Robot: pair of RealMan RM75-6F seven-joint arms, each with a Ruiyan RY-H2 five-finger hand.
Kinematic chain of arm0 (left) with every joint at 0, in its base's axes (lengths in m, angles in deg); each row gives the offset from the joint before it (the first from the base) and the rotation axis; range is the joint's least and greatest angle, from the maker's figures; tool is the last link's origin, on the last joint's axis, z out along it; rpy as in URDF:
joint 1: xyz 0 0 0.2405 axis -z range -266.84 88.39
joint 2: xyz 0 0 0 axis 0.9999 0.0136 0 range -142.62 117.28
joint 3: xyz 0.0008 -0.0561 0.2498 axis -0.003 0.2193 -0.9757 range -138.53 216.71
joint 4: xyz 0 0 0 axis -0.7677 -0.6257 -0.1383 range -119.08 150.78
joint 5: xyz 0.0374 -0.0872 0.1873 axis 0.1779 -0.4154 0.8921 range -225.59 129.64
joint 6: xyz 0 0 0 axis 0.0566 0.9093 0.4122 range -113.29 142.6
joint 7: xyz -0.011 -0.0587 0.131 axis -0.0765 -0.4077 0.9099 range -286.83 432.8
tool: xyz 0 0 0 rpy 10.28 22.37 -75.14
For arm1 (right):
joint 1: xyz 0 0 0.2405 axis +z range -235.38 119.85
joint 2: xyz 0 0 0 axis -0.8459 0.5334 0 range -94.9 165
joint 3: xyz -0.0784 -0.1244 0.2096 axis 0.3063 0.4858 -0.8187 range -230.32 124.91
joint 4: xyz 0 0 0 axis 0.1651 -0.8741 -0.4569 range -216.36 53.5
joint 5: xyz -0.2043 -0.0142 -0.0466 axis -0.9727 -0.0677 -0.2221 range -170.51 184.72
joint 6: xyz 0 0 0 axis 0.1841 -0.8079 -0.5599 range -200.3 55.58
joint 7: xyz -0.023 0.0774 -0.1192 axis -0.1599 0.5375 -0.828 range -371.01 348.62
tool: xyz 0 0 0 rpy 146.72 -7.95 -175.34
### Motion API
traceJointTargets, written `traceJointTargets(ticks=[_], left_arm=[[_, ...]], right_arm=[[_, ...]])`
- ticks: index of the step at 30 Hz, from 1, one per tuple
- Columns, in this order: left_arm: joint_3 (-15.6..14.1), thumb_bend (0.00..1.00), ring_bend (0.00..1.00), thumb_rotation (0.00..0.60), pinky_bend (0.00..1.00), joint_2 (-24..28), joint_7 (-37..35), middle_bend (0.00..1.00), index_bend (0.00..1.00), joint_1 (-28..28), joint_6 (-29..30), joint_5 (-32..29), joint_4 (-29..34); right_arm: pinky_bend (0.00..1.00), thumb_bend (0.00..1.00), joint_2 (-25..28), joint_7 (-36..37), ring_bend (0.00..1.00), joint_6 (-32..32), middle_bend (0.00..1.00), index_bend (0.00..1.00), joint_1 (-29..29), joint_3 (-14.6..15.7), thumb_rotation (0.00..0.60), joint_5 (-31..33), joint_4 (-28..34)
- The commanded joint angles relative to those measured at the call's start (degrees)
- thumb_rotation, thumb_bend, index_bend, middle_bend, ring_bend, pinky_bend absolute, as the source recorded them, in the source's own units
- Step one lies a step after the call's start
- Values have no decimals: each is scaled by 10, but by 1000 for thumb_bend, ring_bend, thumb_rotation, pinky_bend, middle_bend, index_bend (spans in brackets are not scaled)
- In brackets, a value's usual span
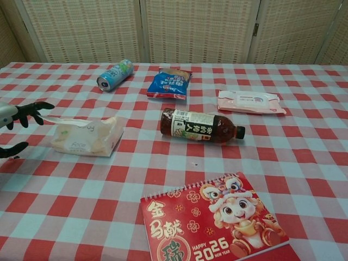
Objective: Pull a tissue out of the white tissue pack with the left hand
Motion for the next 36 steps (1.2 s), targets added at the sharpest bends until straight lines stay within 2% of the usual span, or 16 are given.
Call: traceJointTargets(ticks=[1, 7, 10, 12, 17, 23, 26, 29, 32, 36], left_arm=[[7, 455, 321, 600, 403, -18, 2, 265, 63, 11, 7, -1, -14], [3, 453, 364, 600, 427, -52, 1, 292, 107, 17, 27, 5, -34], [1, 455, 377, 600, 434, -64, -7, 307, 166, 21, 38, 12, -38], [5, 459, 406, 600, 451, -77, -12, 335, 239, 25, 51, 17, -47], [17, 500, 489, 600, 504, -135, -38, 442, 465, 38, 97, 34, -125], [20, 556, 548, 600, 547, -198, -72, 512, 591, 51, 117, 36, -236], [20, 579, 590, 600, 570, -222, -97, 548, 607, 56, 134, 38, -285], [25, 597, 595, 600, 568, -227, -117, 543, 610, 64, 151, 40, -308], [37, 602, 596, 600, 567, -217, -118, 538, 610, 81, 168, 44, -298], [59, 604, 596, 600, 561, -189, -85, 546, 615, 114, 179, 49, -255]], right_arm=[[113, 276, 1, -1, 0, 2, 104, 92, 1, 1, 600, 2, 2], [113, 276, 2, -2, 0, 3, 105, 92, 1, 1, 600, 2, 2], [114, 276, 1, -3, 0, 6, 104, 92, 2, 1, 600, 5, 2], [114, 276, 2, -5, 0, 9, 105, 92, 3, 2, 600, 7, 2], [113, 276, 4, -8, 0, 15, 104, 92, 5, 3, 600, 9, 5], [113, 276, 7, -7, 0, 17, 104, 92, 6, 4, 600, 12, 8], [113, 276, 7, -8, 0, 20, 105, 92, 6, 4, 600, 13, 9], [113, 276, 8, -9, 0, 22, 104, 92, 7, 5, 600, 15, 10], [113, 276, 8, -10, 0, 23, 104, 92, 8, 5, 600, 16, 11], [113, 276, 9, -11, 0, 24, 104, 92, 8, 7, 600, 16, 12]])
